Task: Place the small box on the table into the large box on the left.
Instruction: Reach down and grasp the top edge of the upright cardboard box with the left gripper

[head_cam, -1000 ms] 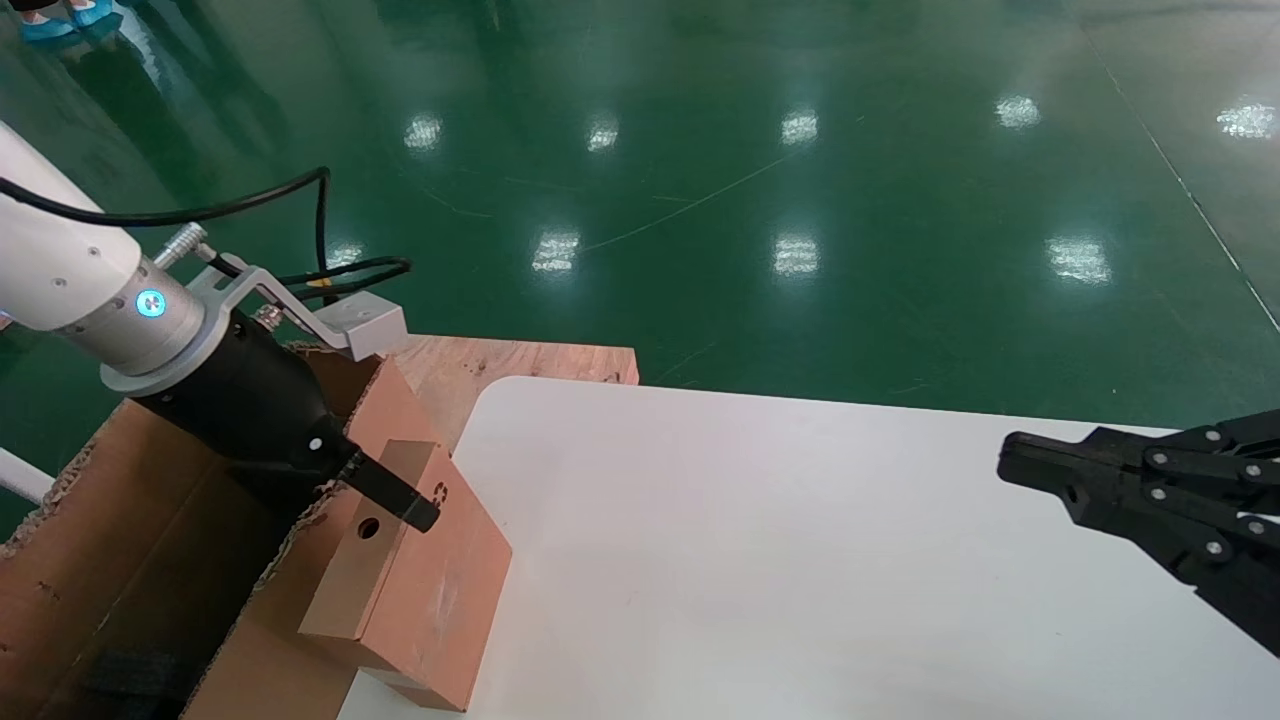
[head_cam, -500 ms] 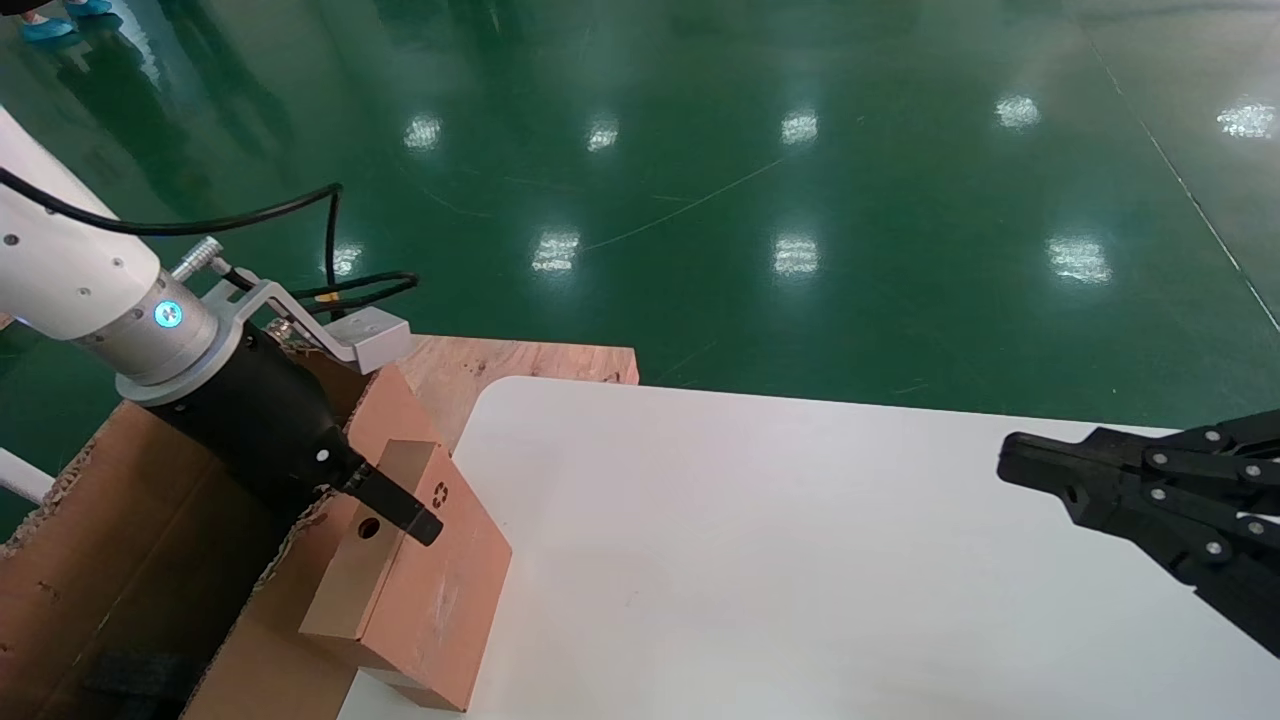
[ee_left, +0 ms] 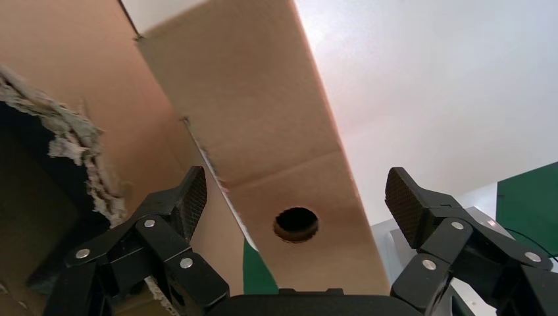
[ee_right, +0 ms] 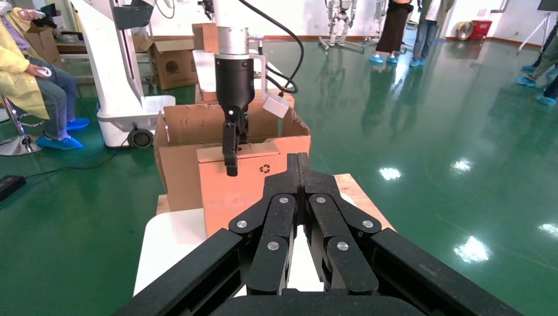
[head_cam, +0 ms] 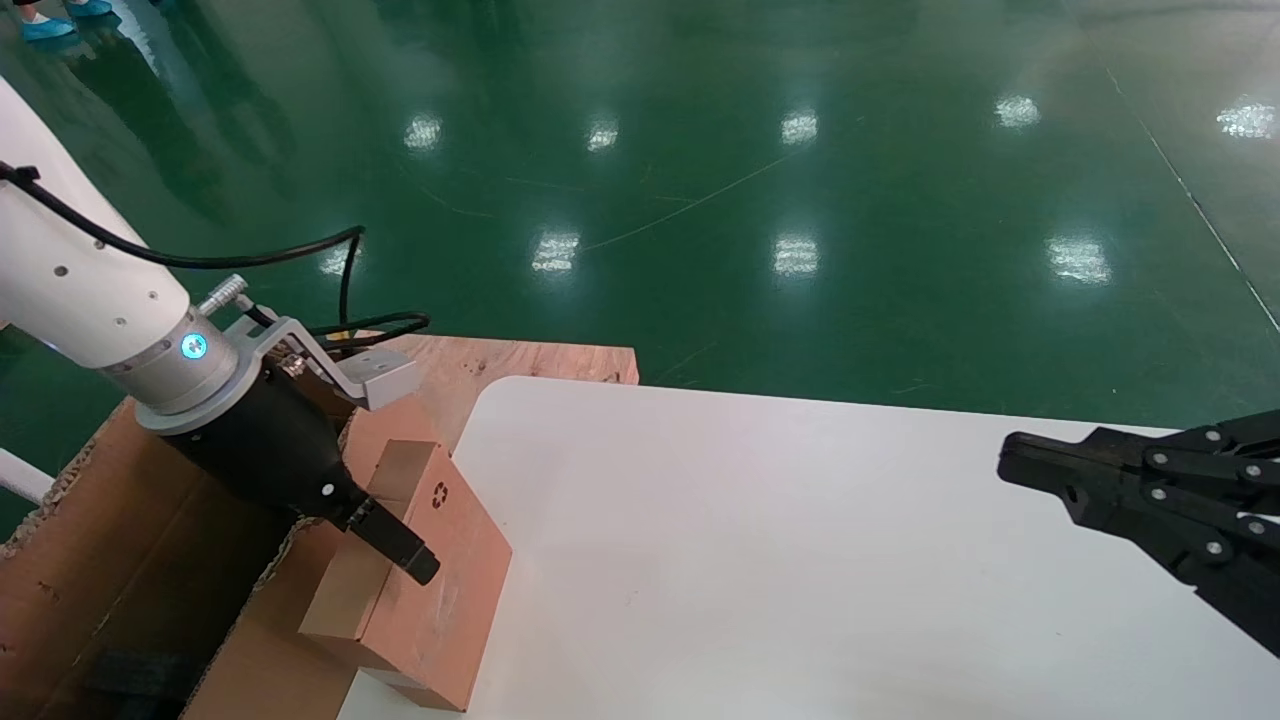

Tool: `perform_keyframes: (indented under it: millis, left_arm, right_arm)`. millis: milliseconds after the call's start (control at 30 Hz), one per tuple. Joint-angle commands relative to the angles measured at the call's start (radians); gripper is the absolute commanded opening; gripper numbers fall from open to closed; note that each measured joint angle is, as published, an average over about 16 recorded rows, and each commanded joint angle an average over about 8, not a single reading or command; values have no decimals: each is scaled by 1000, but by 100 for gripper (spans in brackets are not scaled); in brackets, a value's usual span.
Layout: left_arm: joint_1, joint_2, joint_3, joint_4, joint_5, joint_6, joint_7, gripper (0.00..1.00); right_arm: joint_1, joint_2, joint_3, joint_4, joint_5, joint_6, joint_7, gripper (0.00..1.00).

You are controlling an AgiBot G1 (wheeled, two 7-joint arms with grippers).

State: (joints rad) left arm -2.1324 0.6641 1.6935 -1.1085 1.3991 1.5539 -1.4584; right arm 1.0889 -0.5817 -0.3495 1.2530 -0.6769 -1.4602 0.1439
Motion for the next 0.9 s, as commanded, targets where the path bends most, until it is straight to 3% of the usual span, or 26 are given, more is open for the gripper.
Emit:
perform_keyframes:
  millis: [33, 67, 233, 300, 333, 500, 900]
  left_arm:
    - [-1, 4, 4, 7, 0, -2, 4, 100]
    - [-2, 5, 5, 10, 1, -3, 5, 100]
    - [-3, 8, 9, 15, 3, -6, 8, 98]
    - [-3, 8, 9, 15, 3, -6, 8, 76]
    - [-3, 8, 9, 14, 4, -6, 8, 64]
    - [-4, 7, 8, 13, 4, -6, 8, 3]
    - [-4, 5, 6, 10, 3, -5, 7, 0]
  right_arm:
    - [0, 0, 0, 0, 0, 0, 0, 1]
    - [0, 0, 0, 0, 0, 0, 0, 6]
    - [0, 0, 0, 0, 0, 0, 0, 69]
    - [0, 0, 0, 0, 0, 0, 0, 93]
    - [0, 0, 0, 0, 0, 0, 0, 100]
    - [0, 0, 0, 0, 0, 0, 0, 100]
    - [0, 0, 0, 0, 0, 0, 0, 100]
